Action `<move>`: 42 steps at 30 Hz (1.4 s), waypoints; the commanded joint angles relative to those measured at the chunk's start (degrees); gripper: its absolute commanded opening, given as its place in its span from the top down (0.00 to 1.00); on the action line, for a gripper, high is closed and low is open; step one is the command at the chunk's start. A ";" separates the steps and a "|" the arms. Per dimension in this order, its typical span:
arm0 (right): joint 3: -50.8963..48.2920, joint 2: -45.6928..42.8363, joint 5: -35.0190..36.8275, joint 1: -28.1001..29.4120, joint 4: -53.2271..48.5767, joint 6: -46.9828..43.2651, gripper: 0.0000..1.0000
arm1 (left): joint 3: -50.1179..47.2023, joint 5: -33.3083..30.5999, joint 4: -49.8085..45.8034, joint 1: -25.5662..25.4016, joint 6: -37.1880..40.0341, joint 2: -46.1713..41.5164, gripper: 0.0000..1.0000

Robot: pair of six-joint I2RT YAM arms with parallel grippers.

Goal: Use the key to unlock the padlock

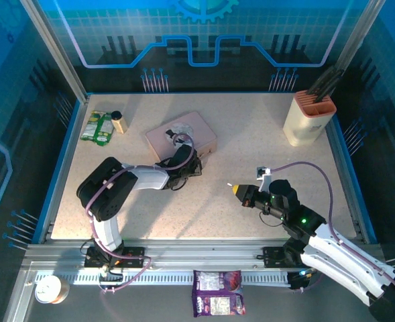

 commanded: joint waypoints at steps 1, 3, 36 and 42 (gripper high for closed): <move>1.30 -0.91 1.07 -0.71 -2.23 0.10 1.00 | 2.54 4.01 -3.62 -3.47 5.97 -1.68 0.96; 1.60 -1.19 1.34 -0.79 -3.01 0.00 1.00 | 2.97 4.11 -3.81 -5.33 7.37 -1.32 0.97; 2.83 5.63 0.84 -0.73 0.18 1.84 1.00 | -16.89 6.99 13.71 -10.38 11.44 -12.64 0.70; 2.75 5.38 0.95 -0.57 0.04 2.28 1.00 | -22.49 3.72 23.13 -10.40 7.57 -14.29 0.55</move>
